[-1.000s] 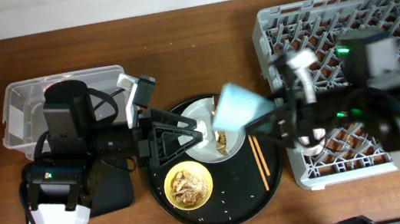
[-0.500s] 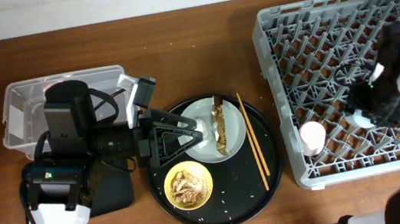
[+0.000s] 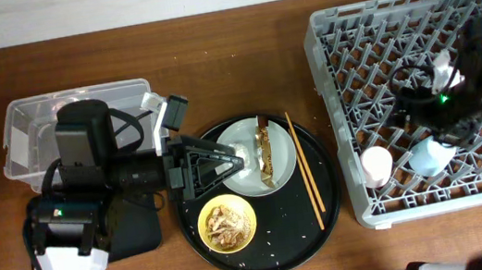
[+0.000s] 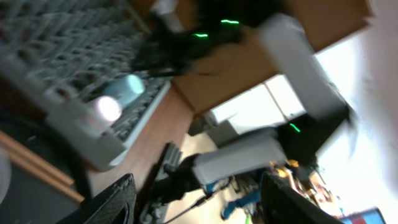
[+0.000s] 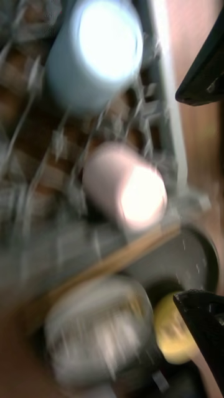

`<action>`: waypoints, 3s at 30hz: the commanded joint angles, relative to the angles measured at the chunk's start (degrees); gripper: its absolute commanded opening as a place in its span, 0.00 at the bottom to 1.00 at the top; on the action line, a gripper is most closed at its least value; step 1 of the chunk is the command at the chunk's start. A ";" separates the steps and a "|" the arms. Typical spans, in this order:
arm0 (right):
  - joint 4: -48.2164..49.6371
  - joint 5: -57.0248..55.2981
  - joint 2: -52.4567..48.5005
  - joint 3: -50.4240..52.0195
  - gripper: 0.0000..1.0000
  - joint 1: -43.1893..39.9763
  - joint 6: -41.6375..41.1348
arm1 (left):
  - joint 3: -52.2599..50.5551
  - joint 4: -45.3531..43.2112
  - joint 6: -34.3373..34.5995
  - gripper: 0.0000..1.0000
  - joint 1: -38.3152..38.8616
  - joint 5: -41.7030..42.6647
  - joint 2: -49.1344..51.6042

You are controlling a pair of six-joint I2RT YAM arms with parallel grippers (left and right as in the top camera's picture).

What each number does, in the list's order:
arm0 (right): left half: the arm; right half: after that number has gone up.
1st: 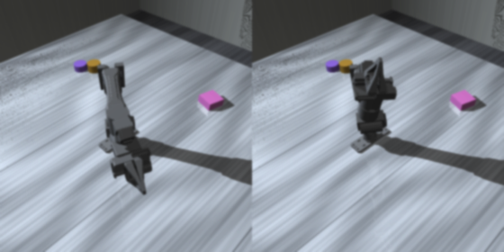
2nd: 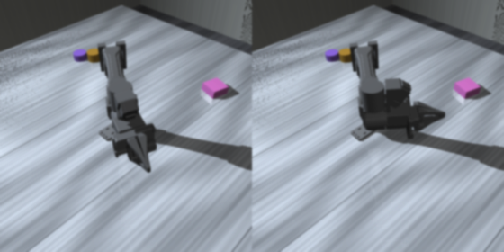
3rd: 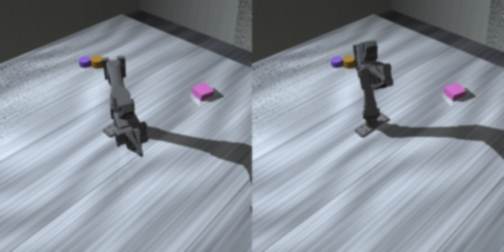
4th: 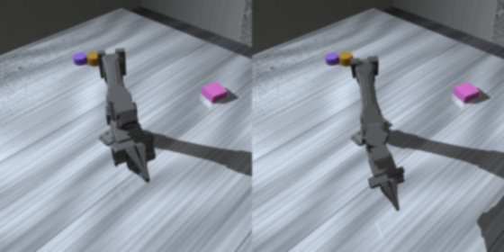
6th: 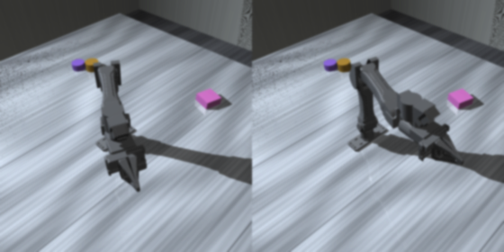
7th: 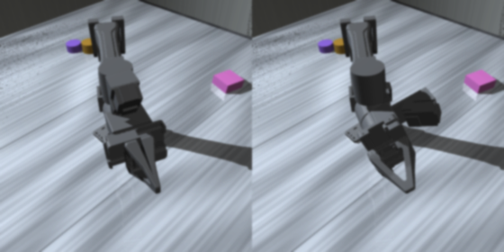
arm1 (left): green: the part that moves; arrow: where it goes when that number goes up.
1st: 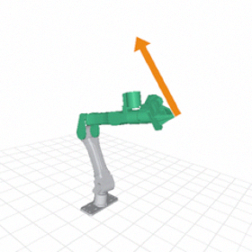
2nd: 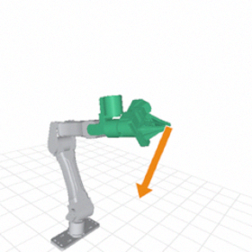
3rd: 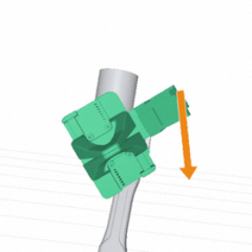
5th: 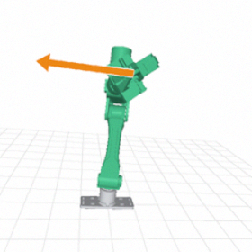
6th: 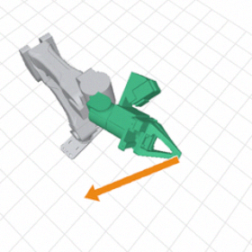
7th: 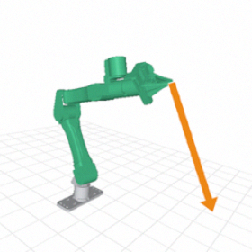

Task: Sort waste into correct bins and load items into the dishwasher rack
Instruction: 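Place the blue cup in the dishwasher rack with the right gripper, then grasp the yellow bowl with the left gripper, then tip the yellow bowl's food scraps onto the black tray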

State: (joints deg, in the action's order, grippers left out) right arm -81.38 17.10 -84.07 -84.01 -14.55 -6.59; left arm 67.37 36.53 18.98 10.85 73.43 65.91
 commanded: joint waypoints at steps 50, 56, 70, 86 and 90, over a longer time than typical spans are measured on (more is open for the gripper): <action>-2.95 -7.34 8.15 -1.40 0.96 28.41 -14.69 | -1.55 15.13 8.39 0.00 42.77 -77.40 31.26; -5.46 -10.49 8.15 -1.40 0.96 28.41 -13.18 | 0.66 24.37 7.17 0.00 29.42 -69.22 19.47; -5.42 -10.49 8.15 -1.40 0.96 28.41 -13.20 | -13.86 27.02 -35.76 0.01 -43.76 -8.39 21.18; -5.44 -10.49 8.15 -1.40 0.96 28.41 -13.20 | -15.65 44.26 -56.08 0.00 -48.63 10.84 34.47; -5.44 -10.49 8.15 -1.40 0.96 28.41 -13.20 | -15.63 45.35 -59.78 0.00 -49.27 11.74 34.47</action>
State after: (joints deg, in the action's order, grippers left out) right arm -86.80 7.29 -75.92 -85.23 13.41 -20.34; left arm 51.83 79.94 -36.86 -37.54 82.76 100.14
